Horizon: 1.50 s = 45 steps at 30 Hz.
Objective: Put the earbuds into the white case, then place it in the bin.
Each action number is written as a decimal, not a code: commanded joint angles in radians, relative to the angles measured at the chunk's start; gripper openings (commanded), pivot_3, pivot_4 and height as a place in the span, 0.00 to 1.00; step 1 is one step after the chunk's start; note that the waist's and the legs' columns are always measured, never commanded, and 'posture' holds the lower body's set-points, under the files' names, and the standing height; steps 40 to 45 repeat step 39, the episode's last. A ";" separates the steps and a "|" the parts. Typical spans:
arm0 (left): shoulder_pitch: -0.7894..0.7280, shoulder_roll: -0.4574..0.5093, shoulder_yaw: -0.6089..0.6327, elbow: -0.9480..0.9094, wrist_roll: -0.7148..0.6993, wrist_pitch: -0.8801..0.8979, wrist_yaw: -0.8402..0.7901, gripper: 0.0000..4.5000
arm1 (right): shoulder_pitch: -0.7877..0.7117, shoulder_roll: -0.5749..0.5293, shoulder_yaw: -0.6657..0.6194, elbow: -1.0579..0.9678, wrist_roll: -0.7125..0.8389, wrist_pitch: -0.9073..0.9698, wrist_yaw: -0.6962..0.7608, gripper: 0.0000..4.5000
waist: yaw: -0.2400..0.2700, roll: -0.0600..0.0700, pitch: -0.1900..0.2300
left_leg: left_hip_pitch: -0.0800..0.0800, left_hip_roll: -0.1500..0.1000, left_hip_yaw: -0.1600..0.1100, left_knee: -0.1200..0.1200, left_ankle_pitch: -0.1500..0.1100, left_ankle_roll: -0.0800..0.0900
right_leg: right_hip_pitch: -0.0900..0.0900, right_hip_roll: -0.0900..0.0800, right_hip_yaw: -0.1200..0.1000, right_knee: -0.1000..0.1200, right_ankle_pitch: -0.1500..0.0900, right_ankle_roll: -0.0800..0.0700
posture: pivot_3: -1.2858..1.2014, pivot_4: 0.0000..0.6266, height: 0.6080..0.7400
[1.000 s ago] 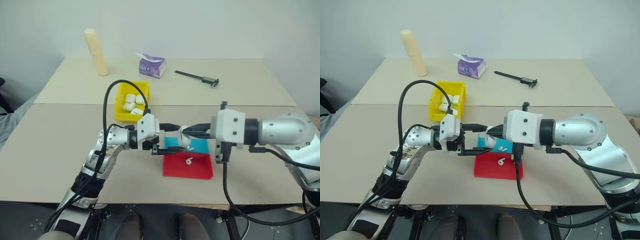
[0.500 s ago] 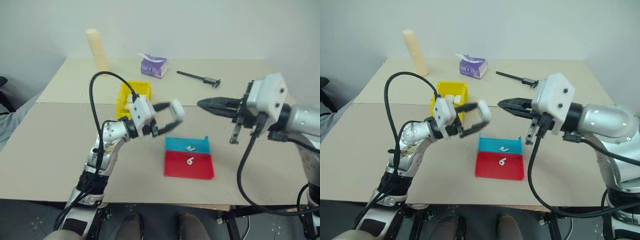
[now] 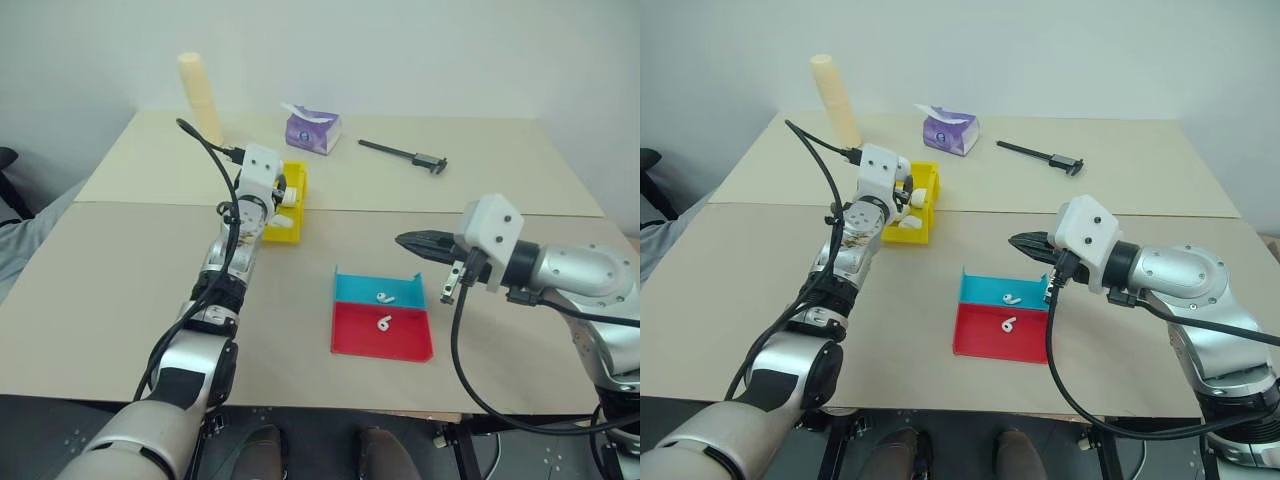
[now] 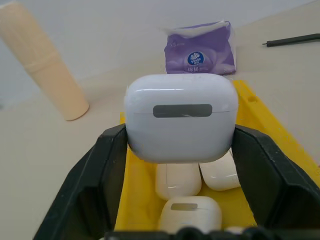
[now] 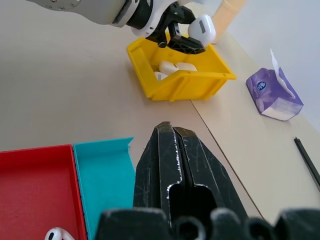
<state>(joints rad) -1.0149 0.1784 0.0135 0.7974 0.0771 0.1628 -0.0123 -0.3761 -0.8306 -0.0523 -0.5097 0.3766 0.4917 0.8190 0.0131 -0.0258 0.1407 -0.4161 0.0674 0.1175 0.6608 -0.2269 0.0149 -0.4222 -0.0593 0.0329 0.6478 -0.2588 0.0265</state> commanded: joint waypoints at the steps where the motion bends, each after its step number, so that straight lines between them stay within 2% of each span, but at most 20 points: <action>1: -0.043 0.001 -0.001 0.007 0.011 -0.056 0.017 0.99 | 0.024 -0.009 -0.036 -0.034 -0.005 -0.005 -0.015 0.00 | 0.001 0.000 0.000 | 0.000 0.000 0.000 0.000 0.000 0.000 | 0.000 0.000 0.000 0.000 0.000 0.000 | 0.52 0.24 1.00; 3: -0.040 0.003 -0.006 0.008 0.025 -0.075 0.040 0.99 | 0.033 -0.010 -0.037 -0.044 -0.004 0.001 -0.018 0.00 | 0.000 0.000 0.000 | 0.000 0.000 0.000 0.000 0.000 0.000 | 0.001 0.000 0.000 0.000 0.000 0.000 | 0.52 0.24 1.00; 6: 0.003 0.007 0.004 -0.086 -0.019 -0.110 -0.040 0.99 | 0.047 -0.014 -0.032 -0.044 -0.018 -0.008 -0.021 0.00 | -0.002 0.000 0.000 | 0.000 0.000 0.000 0.000 0.000 -0.001 | 0.000 0.000 0.000 0.000 0.000 0.000 | 0.52 0.24 1.00; 11: 0.236 0.073 0.039 -0.481 -0.257 -0.111 -0.411 0.99 | 0.105 -0.058 -0.054 -0.033 -0.025 -0.052 0.037 0.00 | -0.010 0.001 0.000 | 0.001 0.001 0.001 0.000 0.002 -0.003 | 0.000 0.000 0.001 0.001 0.000 0.000 | 0.52 0.24 1.00; 14: 0.370 0.129 0.068 -0.711 -0.374 0.010 -0.499 0.99 | 0.138 -0.091 -0.083 -0.015 -0.013 -0.090 0.090 0.00 | -0.018 0.001 0.000 | 0.001 0.001 0.001 0.000 0.004 -0.007 | 0.000 0.000 0.002 0.001 0.000 0.000 | 0.52 0.24 1.00; 18: 0.526 0.256 0.096 -0.983 -0.427 0.184 -0.523 0.99 | 0.158 -0.149 -0.110 0.068 -0.034 -0.178 0.176 0.00 | -0.019 0.000 0.000 | 0.004 0.001 -0.001 0.000 0.002 -0.004 | 0.003 0.000 0.001 0.002 0.001 -0.001 | 0.52 0.24 1.00; 22: 0.733 0.448 0.156 -1.191 -0.499 0.257 -0.680 0.99 | 0.172 -0.192 -0.137 0.138 -0.014 -0.277 0.292 0.00 | -0.027 0.001 0.000 | 0.011 0.002 -0.002 -0.001 0.001 -0.002 | 0.009 0.000 0.001 0.000 0.001 -0.001 | 0.52 0.24 1.00; 25: 0.834 0.564 0.215 -1.233 -0.515 0.332 -0.712 0.99 | 0.140 -0.207 -0.123 0.208 -0.018 -0.317 0.344 0.00 | -0.027 0.000 0.000 | 0.012 0.002 -0.003 -0.002 0.000 -0.001 | 0.009 0.000 0.002 0.000 0.001 -0.001 | 0.52 0.24 1.00; 28: 0.940 0.657 0.298 -1.256 -0.565 0.332 -0.825 0.99 | 0.101 -0.215 -0.102 0.264 -0.028 -0.352 0.391 0.00 | -0.027 0.000 0.000 | 0.013 0.002 -0.002 -0.001 0.001 -0.001 | 0.010 0.000 0.002 0.000 0.001 -0.001 | 0.52 0.24 1.00; 31: 1.027 0.710 0.352 -1.261 -0.579 0.298 -0.915 0.99 | 0.069 -0.228 -0.089 0.306 -0.024 -0.383 0.447 0.00 | -0.026 0.000 0.000 | 0.014 0.002 -0.002 -0.002 0.000 -0.001 | 0.010 0.000 0.002 0.000 0.000 -0.002 | 0.52 0.24 1.00; 35: 1.104 0.737 0.415 -1.283 -0.616 0.273 -1.000 0.99 | 0.045 -0.233 -0.075 0.322 -0.022 -0.403 0.494 0.00 | -0.022 0.000 0.000 | 0.012 0.002 -0.001 -0.002 0.000 -0.001 | 0.008 -0.001 0.001 0.000 0.000 -0.003 | 0.52 0.24 1.00; 45: 1.124 0.741 0.454 -1.313 -0.641 0.306 -0.993 0.99 | 0.009 -0.225 -0.056 0.326 -0.028 -0.395 0.496 0.00 | -0.021 0.001 0.000 | 0.012 0.002 -0.001 -0.002 0.000 -0.001 | 0.007 -0.001 0.002 0.000 0.000 -0.003 | 0.52 0.24 1.00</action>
